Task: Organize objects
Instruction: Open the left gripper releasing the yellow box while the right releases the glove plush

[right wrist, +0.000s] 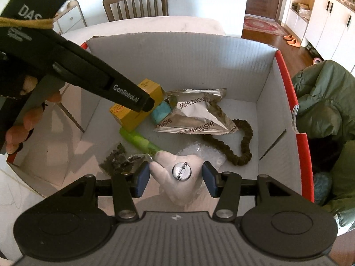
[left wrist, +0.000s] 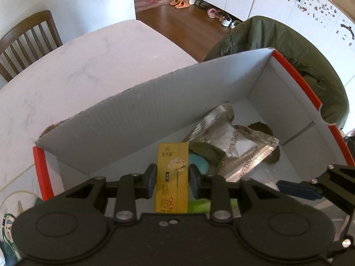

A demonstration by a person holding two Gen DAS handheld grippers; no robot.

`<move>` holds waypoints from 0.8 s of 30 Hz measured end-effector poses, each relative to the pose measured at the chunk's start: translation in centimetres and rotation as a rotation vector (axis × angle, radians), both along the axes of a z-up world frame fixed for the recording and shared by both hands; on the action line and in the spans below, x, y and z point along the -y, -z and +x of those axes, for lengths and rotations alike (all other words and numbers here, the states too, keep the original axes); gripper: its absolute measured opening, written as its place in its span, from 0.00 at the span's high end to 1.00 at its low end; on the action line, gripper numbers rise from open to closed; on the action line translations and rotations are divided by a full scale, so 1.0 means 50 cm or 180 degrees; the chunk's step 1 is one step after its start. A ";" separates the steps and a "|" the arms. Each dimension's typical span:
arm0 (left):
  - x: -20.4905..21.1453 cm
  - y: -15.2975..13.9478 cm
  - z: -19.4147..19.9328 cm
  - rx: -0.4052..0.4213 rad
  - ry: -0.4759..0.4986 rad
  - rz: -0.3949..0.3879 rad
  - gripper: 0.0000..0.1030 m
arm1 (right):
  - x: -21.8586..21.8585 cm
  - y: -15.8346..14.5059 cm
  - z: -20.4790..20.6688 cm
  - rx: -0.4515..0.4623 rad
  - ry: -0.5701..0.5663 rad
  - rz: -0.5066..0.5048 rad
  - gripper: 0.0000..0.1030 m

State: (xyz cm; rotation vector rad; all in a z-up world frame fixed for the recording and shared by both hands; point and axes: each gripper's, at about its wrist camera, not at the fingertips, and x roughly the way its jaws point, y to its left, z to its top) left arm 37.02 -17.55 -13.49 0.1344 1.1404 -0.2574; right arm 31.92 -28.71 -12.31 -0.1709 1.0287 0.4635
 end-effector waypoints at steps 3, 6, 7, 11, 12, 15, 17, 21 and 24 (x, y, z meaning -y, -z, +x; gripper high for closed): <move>-0.002 0.007 0.007 -0.0032 -0.0055 0.0000 0.70 | 0.001 -0.005 -0.006 0.0053 -0.0010 0.0018 0.48; -0.011 0.016 0.011 -0.0057 -0.0117 0.0002 0.70 | 0.008 -0.011 -0.008 0.0051 0.0018 0.0082 0.47; -0.013 0.017 0.013 -0.0060 -0.0125 0.0012 0.70 | 0.011 -0.014 -0.009 0.0060 0.0030 0.0105 0.44; -0.022 0.021 0.020 -0.0087 -0.0164 -0.0001 0.67 | 0.026 -0.028 -0.014 0.0092 0.0087 0.0213 0.40; -0.022 0.021 0.019 -0.0078 -0.0165 0.0010 0.67 | 0.030 -0.032 -0.016 0.0103 0.0102 0.0233 0.40; -0.020 0.017 0.012 -0.0053 -0.0161 -0.0005 0.66 | 0.043 -0.045 -0.022 0.0142 0.0160 0.0277 0.40; -0.016 0.017 0.012 -0.0038 -0.0182 -0.0021 0.66 | 0.052 -0.053 -0.026 0.0167 0.0203 0.0308 0.40; -0.021 0.000 -0.004 0.0039 -0.0222 -0.0105 0.63 | 0.066 -0.071 -0.034 0.0244 0.0265 0.0350 0.40; -0.024 -0.019 -0.019 0.0108 -0.0245 -0.0175 0.61 | 0.075 -0.085 -0.042 0.0335 0.0323 0.0372 0.40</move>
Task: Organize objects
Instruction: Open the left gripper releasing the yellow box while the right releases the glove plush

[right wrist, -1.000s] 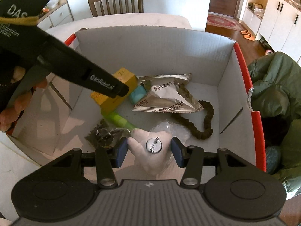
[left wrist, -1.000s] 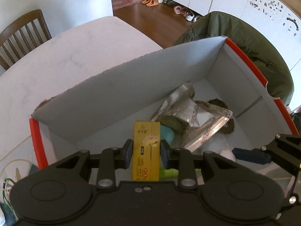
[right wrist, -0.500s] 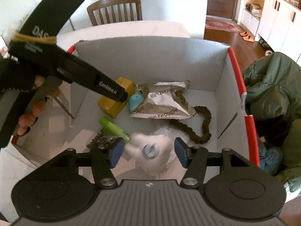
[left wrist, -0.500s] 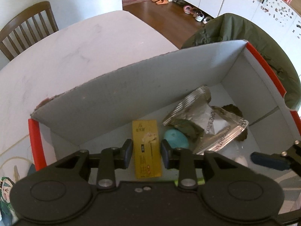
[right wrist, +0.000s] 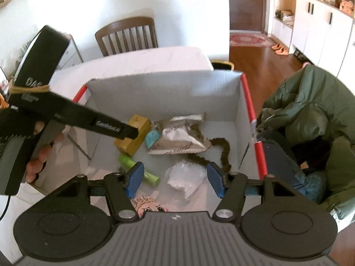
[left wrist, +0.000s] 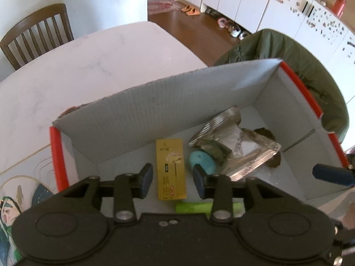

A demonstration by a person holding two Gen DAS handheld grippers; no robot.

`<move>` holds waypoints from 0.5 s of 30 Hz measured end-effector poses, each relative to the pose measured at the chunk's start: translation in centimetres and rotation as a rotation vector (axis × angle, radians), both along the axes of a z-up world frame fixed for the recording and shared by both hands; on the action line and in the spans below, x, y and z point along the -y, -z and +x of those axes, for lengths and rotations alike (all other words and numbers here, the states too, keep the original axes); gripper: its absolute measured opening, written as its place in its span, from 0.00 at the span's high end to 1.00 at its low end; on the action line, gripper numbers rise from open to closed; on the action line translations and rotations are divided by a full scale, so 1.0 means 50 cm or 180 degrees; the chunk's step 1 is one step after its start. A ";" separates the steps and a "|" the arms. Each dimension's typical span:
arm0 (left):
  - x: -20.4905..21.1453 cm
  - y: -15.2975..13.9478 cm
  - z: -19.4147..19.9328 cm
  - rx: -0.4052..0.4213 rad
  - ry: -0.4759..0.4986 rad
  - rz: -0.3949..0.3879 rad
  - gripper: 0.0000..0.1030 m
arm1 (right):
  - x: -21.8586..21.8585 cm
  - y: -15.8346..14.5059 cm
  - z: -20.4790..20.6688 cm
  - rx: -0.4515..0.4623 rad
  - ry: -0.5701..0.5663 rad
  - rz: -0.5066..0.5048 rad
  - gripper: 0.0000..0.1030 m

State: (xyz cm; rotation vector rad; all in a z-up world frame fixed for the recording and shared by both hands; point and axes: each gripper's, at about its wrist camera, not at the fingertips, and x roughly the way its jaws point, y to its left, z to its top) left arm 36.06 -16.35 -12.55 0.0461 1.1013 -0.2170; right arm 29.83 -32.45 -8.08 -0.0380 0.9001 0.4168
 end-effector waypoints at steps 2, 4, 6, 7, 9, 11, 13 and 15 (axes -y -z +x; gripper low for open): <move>-0.003 -0.015 -0.015 0.0070 -0.0024 0.0003 0.53 | 0.004 -0.010 -0.004 0.0049 0.0033 0.0029 0.40; -0.008 -0.032 -0.031 0.0160 -0.0032 -0.0008 0.52 | 0.006 -0.020 -0.010 0.0076 0.0055 0.0062 0.40; -0.014 -0.048 -0.046 0.0219 -0.0034 -0.0051 0.52 | 0.006 -0.028 -0.017 0.0108 0.0072 0.0084 0.40; -0.017 -0.055 -0.054 0.0248 -0.0043 -0.0074 0.52 | 0.006 -0.034 -0.019 0.0120 0.0076 0.0093 0.40; -0.027 -0.071 -0.070 0.0313 -0.0051 -0.0125 0.52 | 0.004 -0.042 -0.026 0.0146 0.0081 0.0116 0.40; -0.038 -0.085 -0.088 0.0368 -0.0055 -0.0168 0.51 | 0.000 -0.053 -0.035 0.0176 0.0091 0.0134 0.40; -0.046 -0.098 -0.107 0.0418 -0.0053 -0.0218 0.51 | -0.005 -0.063 -0.043 0.0202 0.0098 0.0162 0.40; -0.059 -0.113 -0.129 0.0487 -0.0055 -0.0248 0.48 | -0.013 -0.073 -0.053 0.0235 0.0100 0.0190 0.40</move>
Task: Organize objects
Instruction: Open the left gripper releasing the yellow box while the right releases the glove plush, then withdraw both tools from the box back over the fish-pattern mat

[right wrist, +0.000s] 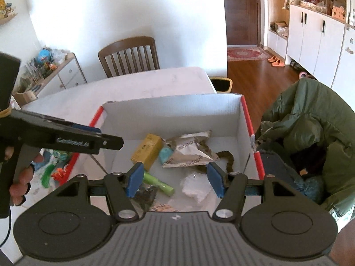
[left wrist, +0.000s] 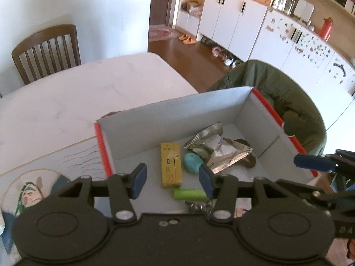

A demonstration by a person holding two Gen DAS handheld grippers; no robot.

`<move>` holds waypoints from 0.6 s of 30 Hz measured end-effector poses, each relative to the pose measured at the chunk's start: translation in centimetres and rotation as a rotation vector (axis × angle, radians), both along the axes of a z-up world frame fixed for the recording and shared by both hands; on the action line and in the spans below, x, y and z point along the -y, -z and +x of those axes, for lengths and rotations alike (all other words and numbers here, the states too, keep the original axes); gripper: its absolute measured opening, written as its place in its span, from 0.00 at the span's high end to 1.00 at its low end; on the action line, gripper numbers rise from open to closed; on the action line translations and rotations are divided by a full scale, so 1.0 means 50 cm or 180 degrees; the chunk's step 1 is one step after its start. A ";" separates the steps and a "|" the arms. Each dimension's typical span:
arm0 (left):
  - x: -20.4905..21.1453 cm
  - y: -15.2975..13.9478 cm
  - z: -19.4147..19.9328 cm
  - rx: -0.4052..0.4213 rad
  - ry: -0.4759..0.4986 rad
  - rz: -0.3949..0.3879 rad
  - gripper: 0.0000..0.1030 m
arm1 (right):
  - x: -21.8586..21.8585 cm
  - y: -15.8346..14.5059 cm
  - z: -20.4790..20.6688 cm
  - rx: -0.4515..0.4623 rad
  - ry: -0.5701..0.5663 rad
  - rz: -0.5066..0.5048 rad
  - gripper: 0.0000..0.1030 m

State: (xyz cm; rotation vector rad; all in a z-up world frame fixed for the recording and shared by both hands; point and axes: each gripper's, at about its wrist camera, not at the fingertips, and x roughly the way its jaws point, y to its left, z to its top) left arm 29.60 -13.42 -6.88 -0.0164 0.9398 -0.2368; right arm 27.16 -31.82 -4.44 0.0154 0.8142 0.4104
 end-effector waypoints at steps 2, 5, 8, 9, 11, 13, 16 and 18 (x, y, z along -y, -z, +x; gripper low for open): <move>-0.015 -0.015 -0.021 0.0066 -0.0004 -0.0031 0.43 | -0.010 -0.010 -0.010 0.0033 -0.0001 0.0016 0.40; -0.035 -0.031 -0.049 0.0160 -0.0015 -0.0061 0.41 | -0.028 -0.025 -0.025 0.0084 0.0003 0.0023 0.40; -0.064 -0.050 -0.076 0.0221 -0.0023 -0.0102 0.38 | -0.048 -0.037 -0.039 0.0118 0.0001 0.0049 0.39; -0.072 -0.055 -0.085 0.0244 -0.0024 -0.0107 0.37 | -0.055 -0.039 -0.043 0.0127 0.0007 0.0059 0.38; -0.090 -0.065 -0.101 0.0276 -0.0018 -0.0136 0.37 | -0.068 -0.044 -0.053 0.0137 0.0026 0.0085 0.35; -0.108 -0.069 -0.113 0.0307 -0.0020 -0.0160 0.35 | -0.082 -0.049 -0.063 0.0143 0.0042 0.0116 0.35; -0.135 -0.078 -0.132 0.0359 -0.0024 -0.0192 0.29 | -0.103 -0.056 -0.077 0.0152 0.0041 0.0148 0.31; -0.153 -0.084 -0.143 0.0385 -0.0016 -0.0215 0.27 | -0.120 -0.061 -0.088 0.0166 0.0030 0.0168 0.27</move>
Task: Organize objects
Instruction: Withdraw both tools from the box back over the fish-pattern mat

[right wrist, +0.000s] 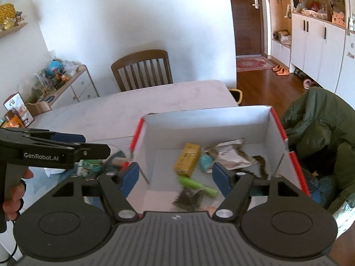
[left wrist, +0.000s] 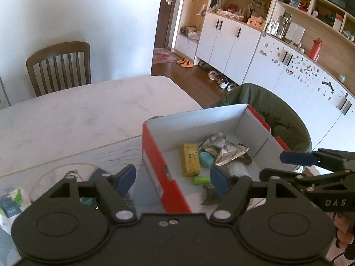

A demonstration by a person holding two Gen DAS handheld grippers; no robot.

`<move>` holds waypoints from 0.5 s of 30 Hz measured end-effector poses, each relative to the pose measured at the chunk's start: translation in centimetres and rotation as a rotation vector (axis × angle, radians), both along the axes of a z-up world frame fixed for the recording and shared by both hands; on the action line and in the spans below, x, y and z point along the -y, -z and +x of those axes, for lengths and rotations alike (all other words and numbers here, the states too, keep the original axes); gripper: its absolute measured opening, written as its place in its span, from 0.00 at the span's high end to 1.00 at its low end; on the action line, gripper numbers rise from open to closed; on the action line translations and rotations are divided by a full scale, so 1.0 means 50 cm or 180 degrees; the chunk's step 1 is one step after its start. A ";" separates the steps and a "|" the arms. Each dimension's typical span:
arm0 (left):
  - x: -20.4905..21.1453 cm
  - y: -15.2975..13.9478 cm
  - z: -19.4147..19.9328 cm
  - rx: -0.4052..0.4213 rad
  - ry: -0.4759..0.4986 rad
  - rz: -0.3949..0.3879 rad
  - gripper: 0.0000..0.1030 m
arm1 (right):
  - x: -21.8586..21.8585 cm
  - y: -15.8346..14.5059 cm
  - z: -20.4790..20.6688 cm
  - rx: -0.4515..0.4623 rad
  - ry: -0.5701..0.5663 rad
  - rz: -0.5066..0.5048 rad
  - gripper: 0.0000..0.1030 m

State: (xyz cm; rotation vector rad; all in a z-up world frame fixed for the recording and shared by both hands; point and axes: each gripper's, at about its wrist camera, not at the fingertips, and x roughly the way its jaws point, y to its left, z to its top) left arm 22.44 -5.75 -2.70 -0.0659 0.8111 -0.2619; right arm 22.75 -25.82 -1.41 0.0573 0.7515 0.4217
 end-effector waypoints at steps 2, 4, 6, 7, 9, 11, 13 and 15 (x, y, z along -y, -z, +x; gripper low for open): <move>-0.019 -0.004 -0.012 0.0023 0.0001 -0.0020 0.23 | -0.021 -0.004 -0.012 0.0021 -0.0011 0.0012 0.25; -0.036 -0.007 -0.022 0.0043 0.0004 -0.0029 0.21 | -0.042 -0.007 -0.022 0.0026 -0.0020 0.0032 0.24; -0.053 -0.009 -0.035 0.0077 0.0018 -0.0025 0.19 | -0.063 -0.011 -0.029 0.0032 -0.0032 0.0045 0.22; -0.061 -0.011 -0.040 0.0099 0.0023 -0.0021 0.18 | -0.073 -0.013 -0.033 0.0037 -0.0035 0.0048 0.20; -0.081 -0.014 -0.052 0.0137 0.0028 -0.0035 0.15 | -0.094 -0.016 -0.039 0.0048 -0.0052 0.0067 0.19; -0.102 -0.015 -0.061 0.0158 0.0021 -0.0060 0.12 | -0.117 -0.019 -0.046 0.0052 -0.0067 0.0074 0.18; -0.125 -0.016 -0.070 0.0179 -0.0002 -0.0081 0.09 | -0.140 -0.021 -0.052 0.0056 -0.0085 0.0085 0.18; -0.149 -0.018 -0.079 0.0214 -0.0021 -0.0090 0.07 | -0.160 -0.023 -0.059 0.0067 -0.0110 0.0082 0.18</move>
